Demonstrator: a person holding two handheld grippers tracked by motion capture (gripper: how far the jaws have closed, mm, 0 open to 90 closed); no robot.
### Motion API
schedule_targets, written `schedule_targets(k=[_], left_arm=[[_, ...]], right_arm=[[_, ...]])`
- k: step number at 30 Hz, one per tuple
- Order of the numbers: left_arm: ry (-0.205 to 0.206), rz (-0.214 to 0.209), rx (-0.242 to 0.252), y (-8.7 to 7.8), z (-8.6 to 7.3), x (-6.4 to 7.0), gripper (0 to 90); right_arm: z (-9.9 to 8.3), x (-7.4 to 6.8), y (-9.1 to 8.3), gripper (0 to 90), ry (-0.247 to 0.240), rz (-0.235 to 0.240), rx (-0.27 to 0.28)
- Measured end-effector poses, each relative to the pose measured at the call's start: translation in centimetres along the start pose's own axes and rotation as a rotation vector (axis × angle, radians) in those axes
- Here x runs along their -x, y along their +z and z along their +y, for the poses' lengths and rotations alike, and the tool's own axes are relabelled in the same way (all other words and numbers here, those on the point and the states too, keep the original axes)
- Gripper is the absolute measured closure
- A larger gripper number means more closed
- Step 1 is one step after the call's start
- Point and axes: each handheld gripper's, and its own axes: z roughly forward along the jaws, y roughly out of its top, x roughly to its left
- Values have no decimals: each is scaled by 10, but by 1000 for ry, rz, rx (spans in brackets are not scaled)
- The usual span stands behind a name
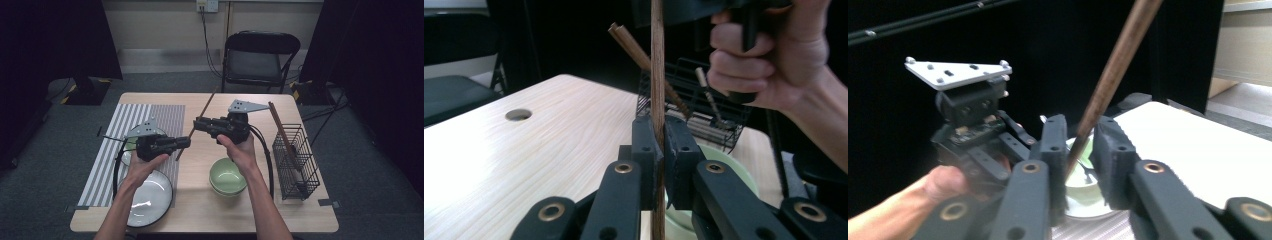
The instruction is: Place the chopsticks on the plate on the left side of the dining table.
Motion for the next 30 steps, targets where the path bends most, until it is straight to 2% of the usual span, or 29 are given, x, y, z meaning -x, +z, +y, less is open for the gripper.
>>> schedule_targets(k=[4,7,9,15,16,17,19,24,26,30], left_arm=[[14,9,-35,5,0,2,846],[7,7,-36,6,-1,2,841],[2,2,-34,5,-3,1,841],[-11,-4,-35,0,-4,0,846],[-16,-12,-28,0,-4,0,846],[-17,-12,-22,0,-4,0,847],[-16,-10,-23,0,-4,1,847],[-14,-3,-36,-5,-3,4,833],[-18,12,-26,-9,-4,5,827],[-36,17,5,-21,-4,1,840]], right_arm=[[4,-6,8,857,-25,35,-14],[8,-12,17,859,-45,30,-35],[11,-14,18,859,-46,40,-26],[11,-14,21,854,-40,54,-24],[10,-13,21,826,-43,56,-22],[9,-13,21,748,-47,50,-26],[9,-12,23,657,-49,32,-29],[7,-6,23,618,-45,-7,-26],[5,-3,21,617,-42,-22,-25],[3,0,18,582,-42,-58,-28]])
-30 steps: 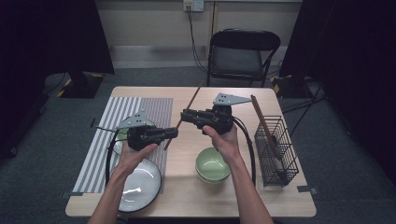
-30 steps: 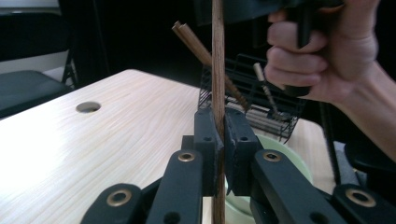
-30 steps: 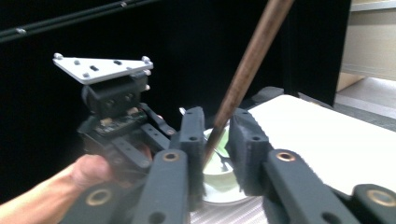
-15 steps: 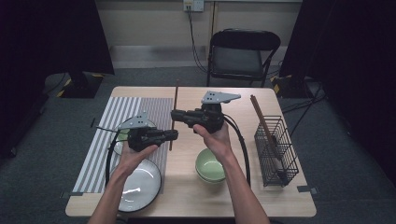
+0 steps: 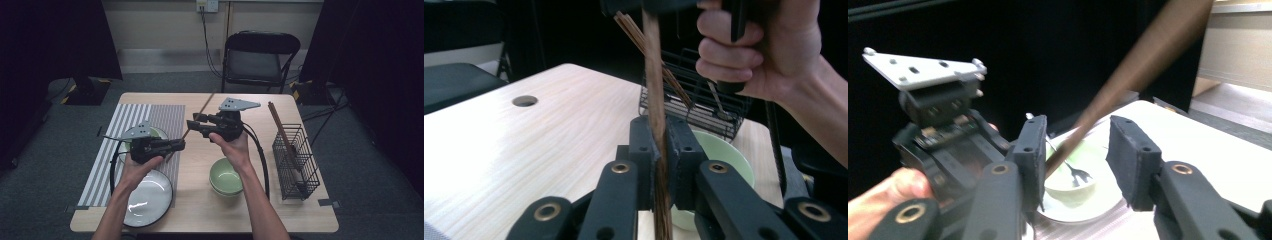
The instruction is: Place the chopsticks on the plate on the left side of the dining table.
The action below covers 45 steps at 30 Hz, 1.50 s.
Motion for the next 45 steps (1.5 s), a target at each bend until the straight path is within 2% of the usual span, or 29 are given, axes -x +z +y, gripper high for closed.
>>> schedule_targets(k=[8,16,21,31,45], left_arm=[[4,8,2,-3,-1,0,842],[3,9,-7,-4,-2,-2,842],[-3,6,9,-5,-2,-4,842],[5,24,2,-11,-3,-7,842],[-25,72,4,-23,-9,-18,842]], right_arm=[[-3,2,2,472,3,-28,0],[-6,4,0,386,-18,-91,-29],[-11,10,0,332,8,-110,-29],[-13,15,0,309,17,-118,-40],[-21,25,-17,245,18,-183,-53]])
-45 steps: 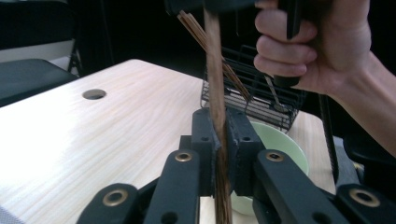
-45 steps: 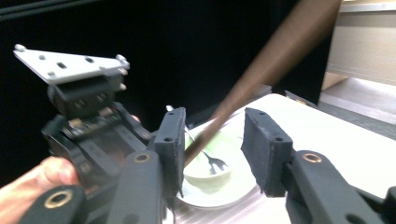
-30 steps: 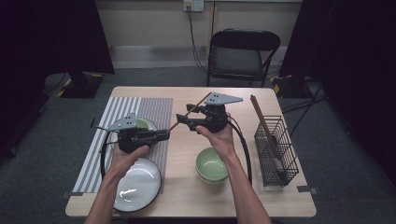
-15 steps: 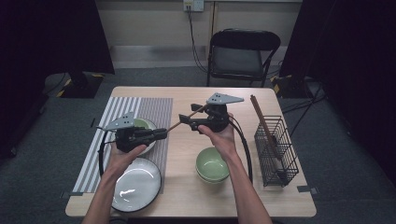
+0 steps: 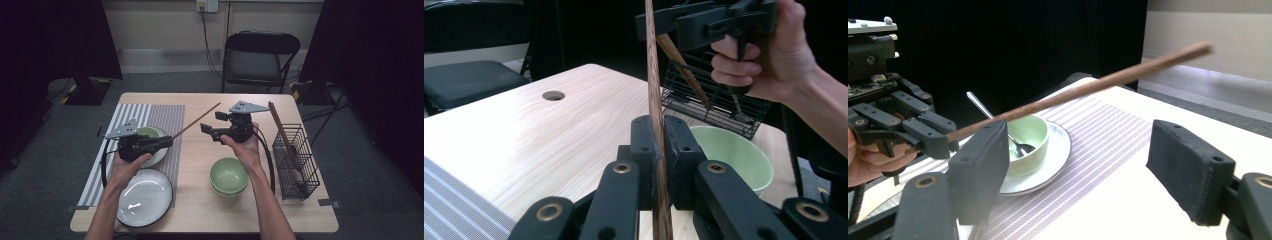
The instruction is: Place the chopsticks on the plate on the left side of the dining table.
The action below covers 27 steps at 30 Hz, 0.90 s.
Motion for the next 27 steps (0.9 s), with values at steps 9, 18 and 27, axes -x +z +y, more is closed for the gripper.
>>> schedule_targets(k=[9,18,27], left_arm=[[-7,17,-28,-5,-7,-4,842],[-2,39,-58,-15,-9,-7,842],[7,51,-93,-17,-14,-11,842]], right_arm=[[-10,11,-6,232,-19,-39,-45],[-38,31,-2,218,4,-104,-126],[-66,58,3,215,47,-163,-211]])
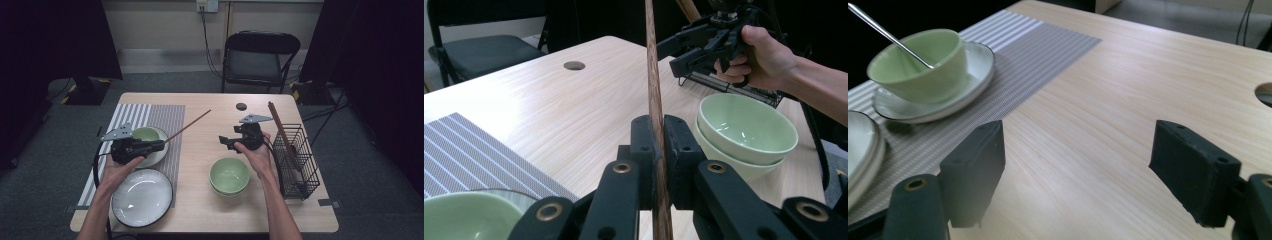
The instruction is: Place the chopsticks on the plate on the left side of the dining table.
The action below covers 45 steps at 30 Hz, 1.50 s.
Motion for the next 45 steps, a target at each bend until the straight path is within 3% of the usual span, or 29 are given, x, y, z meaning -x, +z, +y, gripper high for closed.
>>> schedule_targets(k=[6,13,18,20,25,29,31,36,39,45], left_arm=[[-16,18,-31,-4,-13,-2,842],[-11,42,-57,-9,-17,-5,842],[-44,62,-68,-13,-33,-11,842],[-56,67,-69,-14,-38,-11,842],[-61,82,-95,-13,-44,-16,842],[-80,71,-86,-14,-48,-18,841],[-66,87,-115,-14,-50,-20,842],[-78,112,-137,-19,-57,-24,842],[-81,127,-165,-18,-62,-26,842],[-79,140,-189,-18,-68,-27,841]], right_arm=[[-13,12,8,213,16,-39,-35],[-26,20,22,226,6,-82,-71],[-34,25,27,227,5,-107,-92],[-39,27,31,227,-26,-119,-133],[-50,32,38,219,6,-130,-155],[-58,34,43,220,-2,-146,-194],[-63,35,45,218,-12,-156,-211],[-69,35,43,214,-17,-176,-187],[-71,33,43,203,-41,-195,-189],[-72,32,43,199,-40,-203,-191]])
